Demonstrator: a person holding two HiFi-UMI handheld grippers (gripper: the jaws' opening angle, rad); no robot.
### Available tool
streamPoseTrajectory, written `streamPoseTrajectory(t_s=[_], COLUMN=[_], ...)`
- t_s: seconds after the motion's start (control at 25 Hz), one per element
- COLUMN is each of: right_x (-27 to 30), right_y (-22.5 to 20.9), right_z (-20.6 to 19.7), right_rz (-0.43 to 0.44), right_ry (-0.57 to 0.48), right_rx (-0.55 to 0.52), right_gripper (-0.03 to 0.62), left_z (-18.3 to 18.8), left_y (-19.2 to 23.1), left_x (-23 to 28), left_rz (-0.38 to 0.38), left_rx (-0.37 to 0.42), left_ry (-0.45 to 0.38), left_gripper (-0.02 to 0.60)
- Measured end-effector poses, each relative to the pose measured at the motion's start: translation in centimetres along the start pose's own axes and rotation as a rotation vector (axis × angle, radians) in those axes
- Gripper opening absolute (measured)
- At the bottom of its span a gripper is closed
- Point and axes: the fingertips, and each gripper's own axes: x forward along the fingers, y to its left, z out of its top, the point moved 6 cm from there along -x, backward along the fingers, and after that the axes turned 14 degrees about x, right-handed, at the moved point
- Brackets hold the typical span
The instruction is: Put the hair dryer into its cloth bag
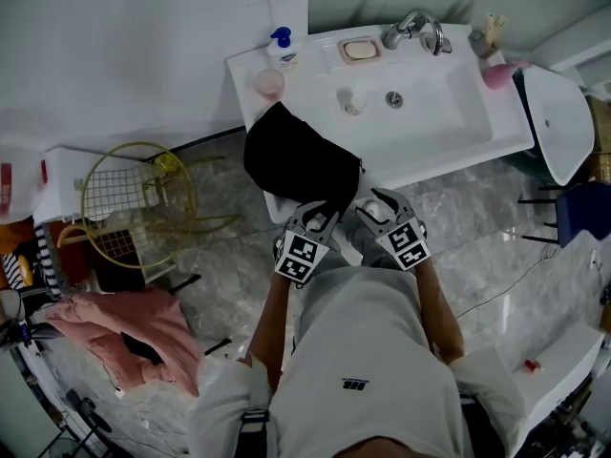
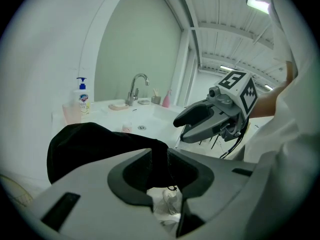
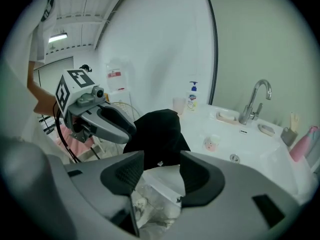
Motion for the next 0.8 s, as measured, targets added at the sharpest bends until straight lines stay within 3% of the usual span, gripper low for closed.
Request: streamPoseTrajectory(t_s=[0.4,0.8], right_x=[-2.4,-3.2], right_y=[-0.2,-2.9], right_z=[0.3,1.1], right_rz=[-0.023,0.102], right_ry=[-0.022,-0.052], right_rx=[-0.004,-0.043], right_gripper=[0.224,0.219], left_z=[0.7,3.1], left_y=[0.1,-1.9], left_x=[-0.9,-0.7], left_rz=[0.071,0.224], left_rx=[-0.032,-0.078], left_ry=[-0.030,0.016], left_gripper=[0.092,0.092])
